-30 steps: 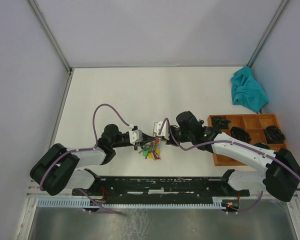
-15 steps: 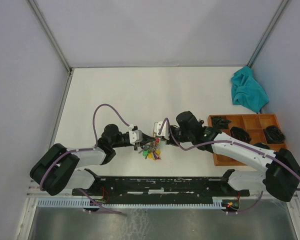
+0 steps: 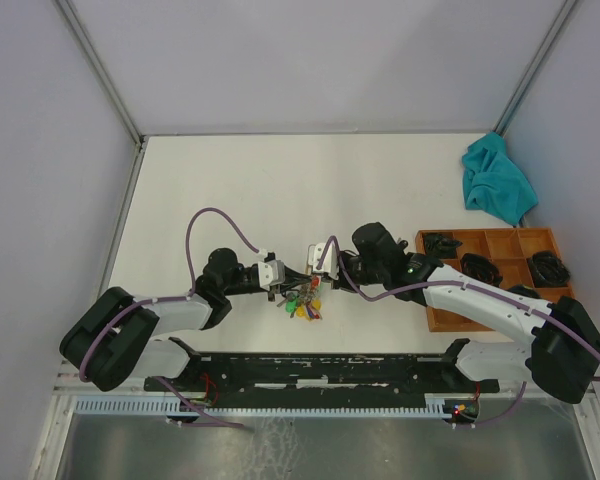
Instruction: Put the keys on the keyring
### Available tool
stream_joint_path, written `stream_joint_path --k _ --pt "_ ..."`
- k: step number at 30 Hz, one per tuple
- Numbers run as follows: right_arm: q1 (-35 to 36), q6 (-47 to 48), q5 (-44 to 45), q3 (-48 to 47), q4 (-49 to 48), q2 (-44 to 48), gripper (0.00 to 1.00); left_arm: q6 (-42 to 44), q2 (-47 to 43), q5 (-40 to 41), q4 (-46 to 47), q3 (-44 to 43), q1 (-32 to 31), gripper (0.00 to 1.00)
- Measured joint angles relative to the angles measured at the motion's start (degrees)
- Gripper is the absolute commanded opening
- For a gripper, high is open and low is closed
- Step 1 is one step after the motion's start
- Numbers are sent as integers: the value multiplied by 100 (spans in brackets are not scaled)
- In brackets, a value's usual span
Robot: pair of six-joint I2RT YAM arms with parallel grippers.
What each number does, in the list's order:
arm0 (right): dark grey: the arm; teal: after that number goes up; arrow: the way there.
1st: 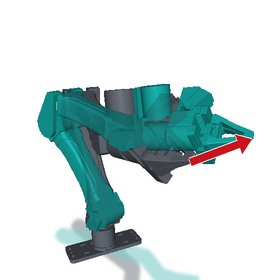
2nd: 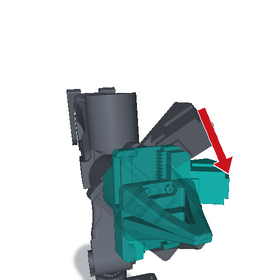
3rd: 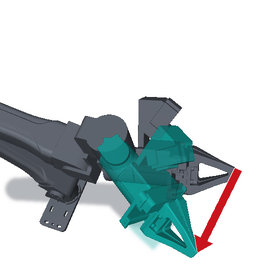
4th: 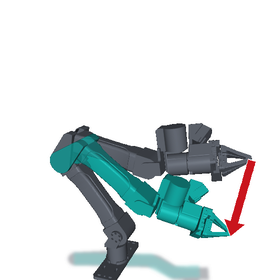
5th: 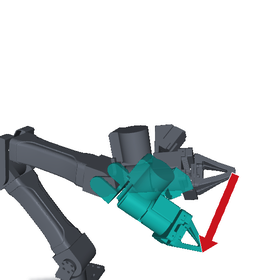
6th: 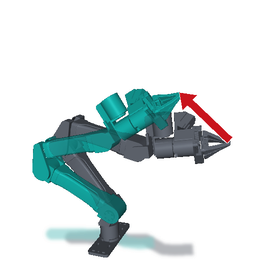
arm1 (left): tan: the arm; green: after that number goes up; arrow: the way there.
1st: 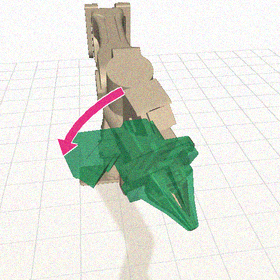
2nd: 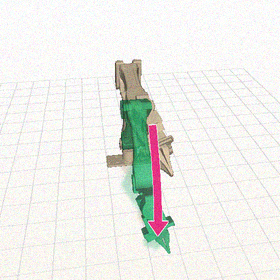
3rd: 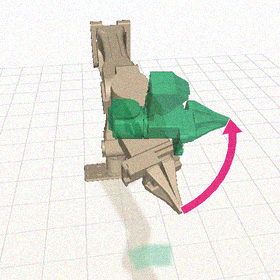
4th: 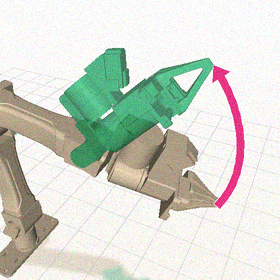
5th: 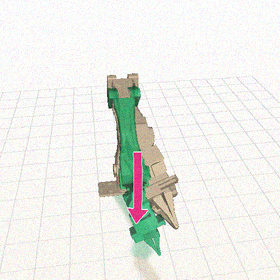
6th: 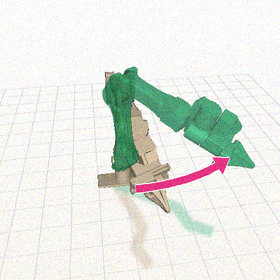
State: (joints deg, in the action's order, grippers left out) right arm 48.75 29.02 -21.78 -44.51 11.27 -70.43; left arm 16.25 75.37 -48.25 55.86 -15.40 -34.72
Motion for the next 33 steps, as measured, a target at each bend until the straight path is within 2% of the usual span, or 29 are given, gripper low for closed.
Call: stream_joint_path --k 33 --pt "103 2 -181 -37 -9 -17 1 -7 87 -315 -2 -79 26 3"
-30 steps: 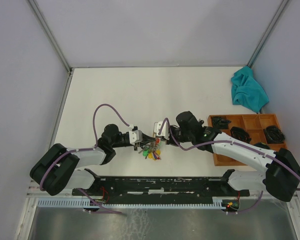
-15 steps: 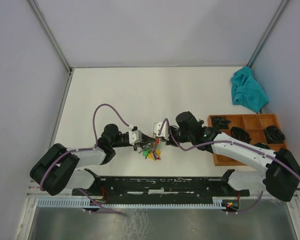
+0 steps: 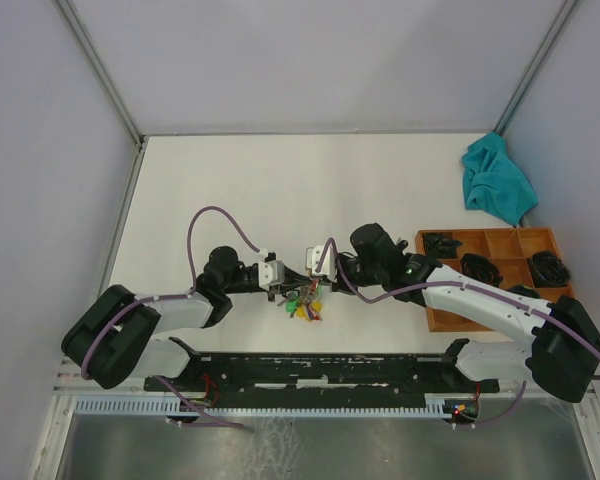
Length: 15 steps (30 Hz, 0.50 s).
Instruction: Put the keys on the keyring
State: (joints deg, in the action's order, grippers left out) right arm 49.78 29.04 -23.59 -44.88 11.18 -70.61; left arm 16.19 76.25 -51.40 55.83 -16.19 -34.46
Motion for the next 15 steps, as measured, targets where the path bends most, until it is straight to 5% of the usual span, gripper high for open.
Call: stream_joint_path --k 15 --pt "0 96 -7 -9 33 -4 1 -61 9 74 -260 -127 0 3"
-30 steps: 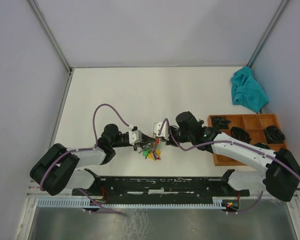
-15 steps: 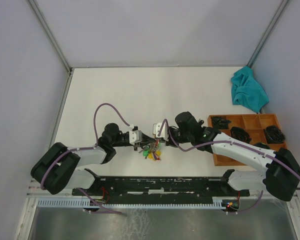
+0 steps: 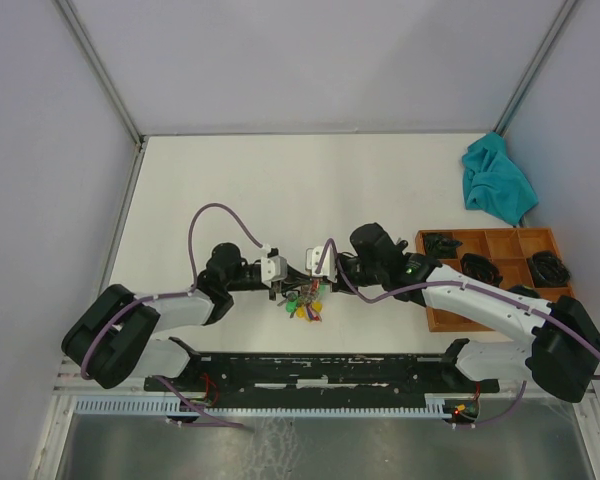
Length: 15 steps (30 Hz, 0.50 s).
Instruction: Put the keys on the keyring
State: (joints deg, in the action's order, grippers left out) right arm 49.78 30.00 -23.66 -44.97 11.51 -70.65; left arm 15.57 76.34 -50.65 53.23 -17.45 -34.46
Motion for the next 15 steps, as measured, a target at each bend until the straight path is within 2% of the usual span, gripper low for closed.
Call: stream_joint_path --k 15 --pt "68 184 195 -186 278 -46 1 -205 -57 94 -588 -243 -2 3"
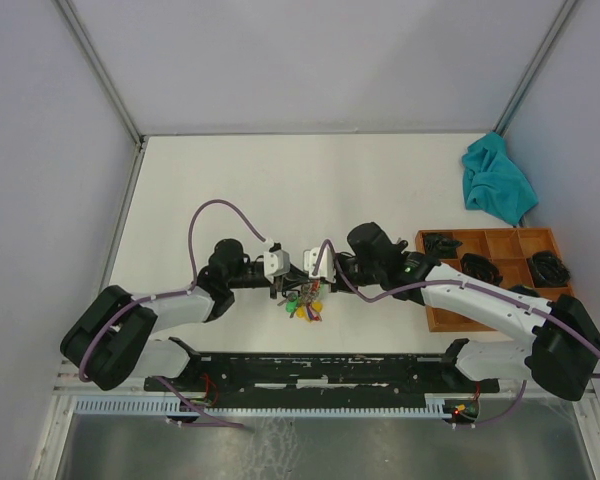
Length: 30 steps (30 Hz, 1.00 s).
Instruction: Put the keys on the keyring
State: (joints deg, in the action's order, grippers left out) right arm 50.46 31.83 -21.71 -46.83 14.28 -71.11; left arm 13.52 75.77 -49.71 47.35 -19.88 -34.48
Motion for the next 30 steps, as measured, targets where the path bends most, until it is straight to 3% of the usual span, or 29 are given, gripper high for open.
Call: stream_joint_path --k 30 --pt "205 214 551 -85 9 -98 1 -1248 -212 831 -476 -140 -33 3"
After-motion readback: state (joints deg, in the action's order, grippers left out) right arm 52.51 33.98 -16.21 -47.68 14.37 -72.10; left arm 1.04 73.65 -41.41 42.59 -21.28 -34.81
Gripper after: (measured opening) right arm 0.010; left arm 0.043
